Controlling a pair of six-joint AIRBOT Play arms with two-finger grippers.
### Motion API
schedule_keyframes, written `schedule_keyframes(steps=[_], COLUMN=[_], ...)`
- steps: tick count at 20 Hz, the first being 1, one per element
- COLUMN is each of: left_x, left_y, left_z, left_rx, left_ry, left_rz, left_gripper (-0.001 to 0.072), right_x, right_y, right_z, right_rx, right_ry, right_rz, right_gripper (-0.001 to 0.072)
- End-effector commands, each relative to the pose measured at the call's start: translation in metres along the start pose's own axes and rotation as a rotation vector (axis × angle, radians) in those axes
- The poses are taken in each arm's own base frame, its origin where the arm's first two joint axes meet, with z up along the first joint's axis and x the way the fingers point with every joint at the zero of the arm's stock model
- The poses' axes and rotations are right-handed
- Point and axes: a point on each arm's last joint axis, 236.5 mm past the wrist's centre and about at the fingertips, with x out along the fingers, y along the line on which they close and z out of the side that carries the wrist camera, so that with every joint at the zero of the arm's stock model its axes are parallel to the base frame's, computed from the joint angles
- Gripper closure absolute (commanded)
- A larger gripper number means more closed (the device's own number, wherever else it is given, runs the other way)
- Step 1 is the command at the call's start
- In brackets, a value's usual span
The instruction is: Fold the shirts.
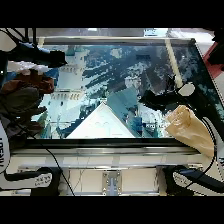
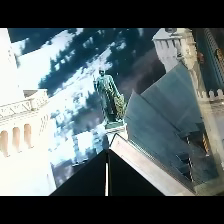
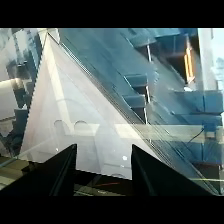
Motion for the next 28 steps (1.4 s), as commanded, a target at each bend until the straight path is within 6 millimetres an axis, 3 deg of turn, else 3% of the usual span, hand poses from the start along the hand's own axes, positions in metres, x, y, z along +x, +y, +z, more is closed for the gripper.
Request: schedule_keyframes(steps=[1,24,28], left_x=[0.000,0.000,-0.002], left_y=[0.000,0.000,0.004], left_z=[0.000,0.000,0.032], left_rx=[0.001,0.001,0.001], left_ry=[-0.001,-0.001,-0.136], left_rz=[0.000,0.000,0.018], left_gripper=[0.0693,0.0693,0.0693], right_x=[0.000,0.000,0.000], right_y=[0.000,0.001,-0.002], right_z=[0.000,0.001,0.002], right_rx=[0.000,-0.001,-0.008], right_ry=[0.001,-0.005,-0.010], right_rz=[0.000,0.001,-0.010], right_gripper=[0.0330,0.0331,0.0331])
